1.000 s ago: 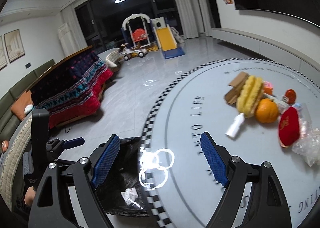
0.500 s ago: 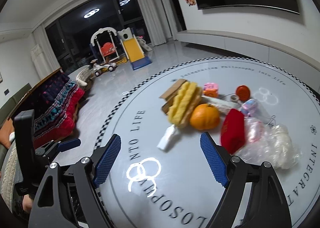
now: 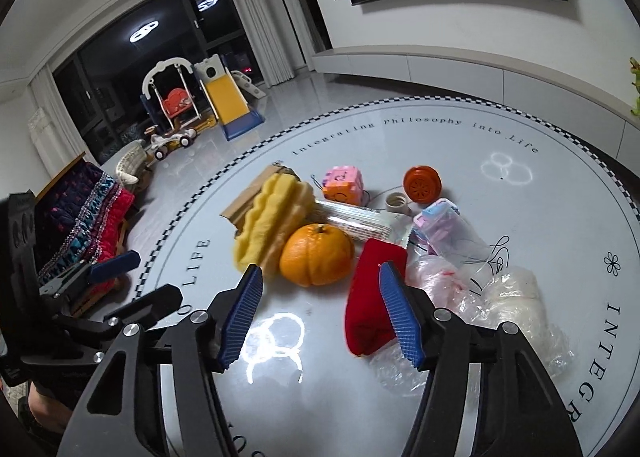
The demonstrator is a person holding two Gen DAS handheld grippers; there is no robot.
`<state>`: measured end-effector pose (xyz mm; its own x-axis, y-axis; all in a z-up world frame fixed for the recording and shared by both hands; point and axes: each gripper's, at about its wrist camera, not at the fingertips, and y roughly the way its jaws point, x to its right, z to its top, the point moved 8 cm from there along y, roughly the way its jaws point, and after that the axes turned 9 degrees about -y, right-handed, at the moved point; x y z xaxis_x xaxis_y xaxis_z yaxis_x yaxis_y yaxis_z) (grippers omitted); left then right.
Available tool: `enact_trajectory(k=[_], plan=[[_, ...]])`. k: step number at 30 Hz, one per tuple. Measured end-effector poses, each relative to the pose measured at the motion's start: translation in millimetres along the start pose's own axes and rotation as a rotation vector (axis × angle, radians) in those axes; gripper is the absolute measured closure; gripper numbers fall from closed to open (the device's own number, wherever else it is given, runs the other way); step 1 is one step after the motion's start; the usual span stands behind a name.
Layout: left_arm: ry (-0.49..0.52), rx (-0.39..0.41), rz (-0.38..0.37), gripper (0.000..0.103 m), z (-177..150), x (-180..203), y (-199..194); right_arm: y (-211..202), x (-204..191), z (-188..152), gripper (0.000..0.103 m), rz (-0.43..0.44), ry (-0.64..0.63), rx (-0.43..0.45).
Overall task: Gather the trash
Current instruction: 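Move both open tools back over the table toward the sponge, then grasp the yellow sponge with the left tool while the right tool grasps the red paddle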
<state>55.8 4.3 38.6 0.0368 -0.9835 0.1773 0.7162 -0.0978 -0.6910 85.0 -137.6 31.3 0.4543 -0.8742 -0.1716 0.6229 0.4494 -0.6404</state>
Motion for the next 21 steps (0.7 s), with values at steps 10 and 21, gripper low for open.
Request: enact_trajectory(k=[10, 21], plan=[[0.015, -0.026, -0.038, 0.006, 7, 10, 29, 32, 21, -8, 0.05, -0.014, 0.034, -0.075], [0.047, -0.023, -0.039, 0.006, 35, 22, 66, 39, 38, 3, 0.081, -0.022, 0.053, -0.077]])
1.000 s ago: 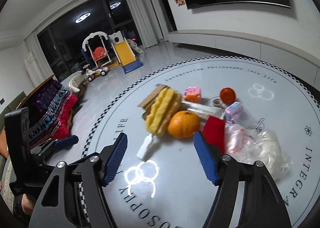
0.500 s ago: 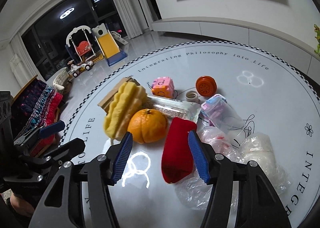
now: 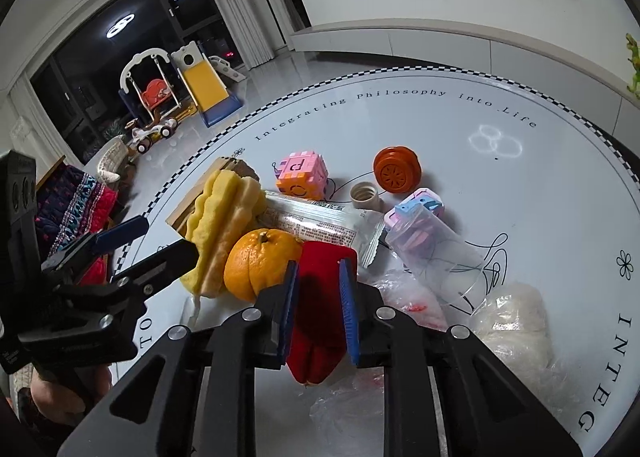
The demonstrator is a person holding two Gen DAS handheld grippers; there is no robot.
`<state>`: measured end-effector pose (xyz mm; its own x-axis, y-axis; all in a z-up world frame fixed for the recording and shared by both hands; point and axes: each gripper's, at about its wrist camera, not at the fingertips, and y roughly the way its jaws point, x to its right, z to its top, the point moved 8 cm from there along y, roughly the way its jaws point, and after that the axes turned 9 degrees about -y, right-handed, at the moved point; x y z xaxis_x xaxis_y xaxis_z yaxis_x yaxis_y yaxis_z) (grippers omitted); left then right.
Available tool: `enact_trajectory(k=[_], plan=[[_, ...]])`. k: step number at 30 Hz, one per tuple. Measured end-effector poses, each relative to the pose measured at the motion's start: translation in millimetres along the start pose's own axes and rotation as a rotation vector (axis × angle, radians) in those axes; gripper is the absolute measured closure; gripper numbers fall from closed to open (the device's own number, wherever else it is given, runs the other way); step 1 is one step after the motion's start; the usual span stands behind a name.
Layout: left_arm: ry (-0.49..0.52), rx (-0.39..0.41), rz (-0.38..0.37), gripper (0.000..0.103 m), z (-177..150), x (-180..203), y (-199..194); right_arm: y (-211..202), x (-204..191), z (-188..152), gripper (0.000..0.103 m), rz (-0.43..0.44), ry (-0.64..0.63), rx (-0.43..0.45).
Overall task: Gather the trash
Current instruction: 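Grasp the yellow sponge with the left tool while the right tool grasps the red paddle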
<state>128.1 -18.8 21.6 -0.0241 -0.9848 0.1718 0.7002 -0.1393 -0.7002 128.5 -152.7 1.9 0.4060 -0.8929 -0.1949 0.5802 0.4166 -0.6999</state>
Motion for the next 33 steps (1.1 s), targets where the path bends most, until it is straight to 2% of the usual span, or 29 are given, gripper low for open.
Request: enact_trajectory(k=[4, 10, 13, 15, 17, 19, 22, 25, 29, 33], plan=[[-0.001, -0.024, -0.009, 0.006, 1, 0, 14, 1, 2, 1, 0.081, -0.001, -0.007, 0.009], [-0.002, -0.064, -0.01, 0.022, 2, -4, 37, -3, 5, 2, 0.081, -0.002, -0.002, 0.019], [-0.063, -0.071, -0.021, 0.024, 6, -13, 43, -5, 10, 1, 0.08, -0.014, 0.009, 0.025], [-0.084, -0.076, -0.013, 0.03, 8, -18, 45, -5, 13, -1, 0.079, -0.021, 0.01, 0.023], [-0.074, -0.083, -0.01, 0.041, 7, -17, 47, -7, 13, -2, 0.076, -0.028, 0.011, 0.023], [-0.026, -0.082, 0.012, 0.043, 4, -11, 47, -8, 15, -3, 0.068, -0.038, 0.013, 0.024], [0.038, -0.071, 0.051, 0.043, -2, -1, 49, -7, 16, -3, 0.065, -0.049, 0.016, 0.023], [-0.001, -0.077, 0.03, 0.043, -2, -5, 51, -6, 14, -1, 0.061, -0.047, 0.011, 0.017], [0.009, -0.084, 0.028, 0.05, -3, -5, 49, -4, 6, 0, 0.057, -0.026, -0.008, 0.004], [-0.009, -0.096, 0.02, 0.05, -3, -8, 48, -3, -5, 1, 0.053, 0.002, -0.017, -0.003]])
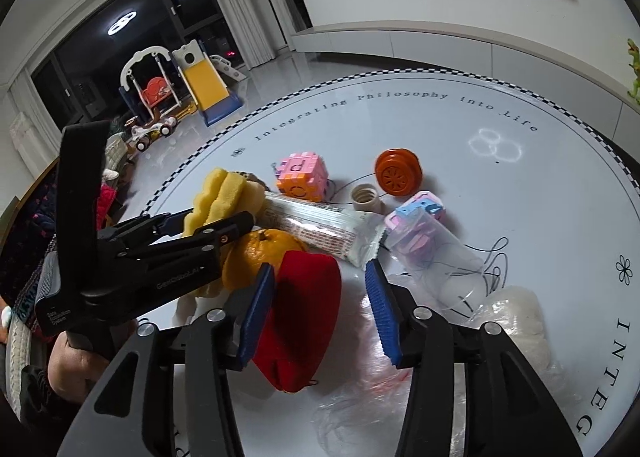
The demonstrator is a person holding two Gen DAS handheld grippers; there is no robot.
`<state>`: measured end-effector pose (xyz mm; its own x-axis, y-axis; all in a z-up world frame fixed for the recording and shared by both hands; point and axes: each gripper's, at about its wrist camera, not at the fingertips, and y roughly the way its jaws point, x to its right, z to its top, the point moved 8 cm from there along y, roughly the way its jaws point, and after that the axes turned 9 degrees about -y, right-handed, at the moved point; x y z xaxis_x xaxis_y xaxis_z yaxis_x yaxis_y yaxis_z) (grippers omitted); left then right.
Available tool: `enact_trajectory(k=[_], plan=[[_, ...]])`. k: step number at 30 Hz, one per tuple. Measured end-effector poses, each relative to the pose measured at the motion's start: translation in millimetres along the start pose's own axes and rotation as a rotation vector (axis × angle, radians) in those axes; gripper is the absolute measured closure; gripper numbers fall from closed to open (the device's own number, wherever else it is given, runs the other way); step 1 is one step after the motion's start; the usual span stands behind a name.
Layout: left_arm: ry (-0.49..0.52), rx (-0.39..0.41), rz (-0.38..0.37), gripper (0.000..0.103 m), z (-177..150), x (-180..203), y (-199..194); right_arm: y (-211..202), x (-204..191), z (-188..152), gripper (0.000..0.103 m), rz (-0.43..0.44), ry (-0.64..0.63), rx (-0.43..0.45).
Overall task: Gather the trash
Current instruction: 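Grasp the yellow sponge with the left tool while the right tool grasps the red paddle, then carry the sponge and red paddle to the trash bag and release both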
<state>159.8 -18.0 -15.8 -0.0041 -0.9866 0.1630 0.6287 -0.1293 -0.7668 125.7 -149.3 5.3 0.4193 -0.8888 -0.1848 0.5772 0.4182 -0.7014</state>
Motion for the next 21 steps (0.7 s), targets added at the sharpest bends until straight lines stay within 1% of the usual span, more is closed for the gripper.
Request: enact_trajectory(k=[3, 6, 7, 8, 9, 11, 15, 21], plan=[[-0.021, -0.002, 0.001, 0.05, -2, -8, -1, 4, -9, -2, 0.048, 0.01, -0.027, -0.027], [-0.005, -0.002, 0.007, 0.05, -5, -8, -2, 14, -13, -6, 0.048, 0.0, -0.037, -0.064], [0.001, -0.002, 0.007, 0.05, -6, -8, -2, 18, -11, -9, 0.053, -0.005, -0.033, -0.082], [0.005, -0.004, 0.006, 0.05, -6, -8, -3, 21, -11, -11, 0.066, -0.003, -0.025, -0.094], [0.005, -0.006, 0.002, 0.05, -7, -8, -4, 21, -9, -12, 0.066, 0.005, -0.009, -0.096], [-0.005, -0.01, -0.018, 0.052, -8, -8, -8, 16, -8, -12, 0.067, 0.017, 0.015, -0.086], [-0.01, 0.008, -0.028, 0.053, -8, -7, -25, -2, -16, -4, 0.067, 0.03, 0.007, -0.043], [-0.023, 0.047, -0.043, 0.053, -12, -13, -65, -38, -33, 5, 0.067, 0.03, -0.022, 0.021]])
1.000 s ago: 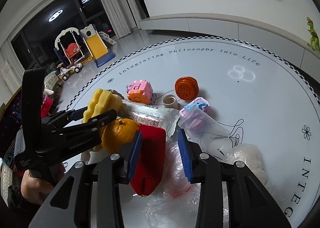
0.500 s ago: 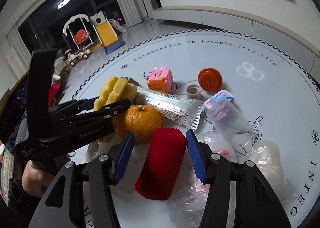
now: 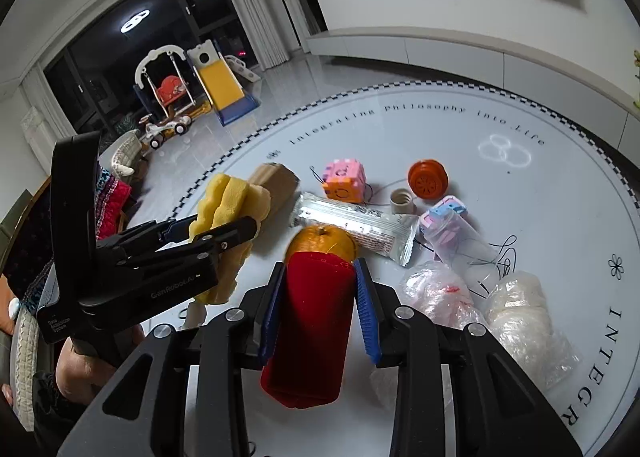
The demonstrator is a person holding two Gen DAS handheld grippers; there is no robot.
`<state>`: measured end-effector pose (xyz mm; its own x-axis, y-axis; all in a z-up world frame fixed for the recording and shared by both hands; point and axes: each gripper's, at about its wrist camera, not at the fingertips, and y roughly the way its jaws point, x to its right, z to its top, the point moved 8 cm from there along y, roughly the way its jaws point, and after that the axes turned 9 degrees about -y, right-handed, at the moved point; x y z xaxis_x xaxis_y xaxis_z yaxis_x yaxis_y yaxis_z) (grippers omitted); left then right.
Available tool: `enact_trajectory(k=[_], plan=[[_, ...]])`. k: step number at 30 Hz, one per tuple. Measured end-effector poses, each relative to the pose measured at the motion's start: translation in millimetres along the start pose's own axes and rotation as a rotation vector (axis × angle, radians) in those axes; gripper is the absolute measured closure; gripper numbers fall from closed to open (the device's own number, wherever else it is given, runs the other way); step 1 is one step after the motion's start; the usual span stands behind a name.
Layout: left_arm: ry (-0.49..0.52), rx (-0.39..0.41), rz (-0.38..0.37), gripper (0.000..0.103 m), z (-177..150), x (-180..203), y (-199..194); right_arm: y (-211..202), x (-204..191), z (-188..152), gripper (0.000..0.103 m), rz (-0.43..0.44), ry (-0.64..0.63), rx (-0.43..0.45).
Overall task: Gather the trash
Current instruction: 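Carry the sponge and red paddle to the trash bag and release both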
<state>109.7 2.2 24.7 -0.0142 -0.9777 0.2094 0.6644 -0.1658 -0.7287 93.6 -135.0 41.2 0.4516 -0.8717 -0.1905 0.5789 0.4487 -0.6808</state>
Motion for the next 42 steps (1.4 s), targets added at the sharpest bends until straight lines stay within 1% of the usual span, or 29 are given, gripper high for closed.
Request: enact_trajectory(k=[4, 9, 18, 23, 27, 32, 39, 42], plan=[[-0.004, 0.028, 0.002, 0.053, -7, -4, -31, -18, -20, 0, 0.067, 0.006, -0.01, 0.022], [-0.019, 0.063, 0.017, 0.053, -24, -14, -69, -35, -44, -7, 0.067, 0.026, -0.024, 0.034], [-0.052, 0.104, 0.055, 0.053, -65, -42, -126, -52, -96, -26, 0.067, 0.074, -0.066, 0.048], [-0.063, 0.123, 0.082, 0.053, -92, -64, -156, -54, -133, -37, 0.067, 0.122, -0.094, 0.042], [-0.081, 0.122, 0.115, 0.053, -118, -82, -174, -51, -169, -49, 0.067, 0.188, -0.117, 0.023], [-0.126, 0.114, 0.172, 0.052, -154, -115, -193, -40, -218, -70, 0.067, 0.256, -0.167, -0.018], [-0.252, 0.081, 0.244, 0.052, -208, -170, -210, -17, -282, -101, 0.067, 0.343, -0.243, -0.099], [-0.312, 0.06, 0.277, 0.052, -230, -193, -213, -7, -303, -113, 0.067, 0.374, -0.264, -0.137]])
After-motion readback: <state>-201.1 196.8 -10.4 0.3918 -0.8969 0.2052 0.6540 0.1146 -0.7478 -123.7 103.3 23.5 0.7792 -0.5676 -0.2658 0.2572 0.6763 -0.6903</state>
